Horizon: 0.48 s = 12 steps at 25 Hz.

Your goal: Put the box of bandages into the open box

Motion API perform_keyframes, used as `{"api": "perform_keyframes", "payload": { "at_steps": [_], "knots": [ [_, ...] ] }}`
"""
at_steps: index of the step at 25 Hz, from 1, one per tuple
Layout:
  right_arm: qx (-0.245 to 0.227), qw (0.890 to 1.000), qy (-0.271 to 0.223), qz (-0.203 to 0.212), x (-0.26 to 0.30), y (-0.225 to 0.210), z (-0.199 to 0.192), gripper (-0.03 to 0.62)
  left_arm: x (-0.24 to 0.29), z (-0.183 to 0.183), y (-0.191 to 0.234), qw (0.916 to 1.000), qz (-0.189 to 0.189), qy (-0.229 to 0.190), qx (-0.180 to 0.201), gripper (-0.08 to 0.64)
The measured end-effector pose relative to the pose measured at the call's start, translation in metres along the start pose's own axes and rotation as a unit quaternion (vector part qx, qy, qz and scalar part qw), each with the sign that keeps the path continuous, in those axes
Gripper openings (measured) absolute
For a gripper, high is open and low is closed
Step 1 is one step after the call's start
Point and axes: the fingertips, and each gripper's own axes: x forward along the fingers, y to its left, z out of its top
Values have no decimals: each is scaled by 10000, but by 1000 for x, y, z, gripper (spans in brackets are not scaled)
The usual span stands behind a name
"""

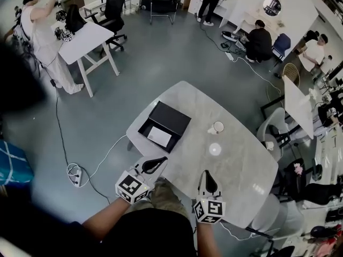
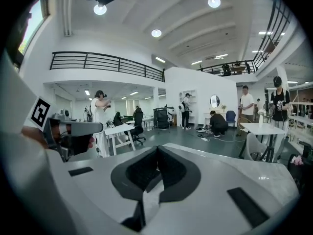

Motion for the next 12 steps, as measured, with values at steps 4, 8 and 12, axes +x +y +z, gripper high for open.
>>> {"api": "perform_keyframes", "payload": {
  "at_steps": [4,8,12],
  "knots": [
    [-115,9999,-28,40,-16,22,3,12,-25,6,-8,9998,154,-94,-95,20],
    [-50,9999,-118,25,-33,33,14,12,-40,18,-13,9996,156,-167,-152,20],
    [-87,9998,-195,30,-50,35,20,12,-46,20,-19,9994,221,-206,-137,20]
  ]
}}
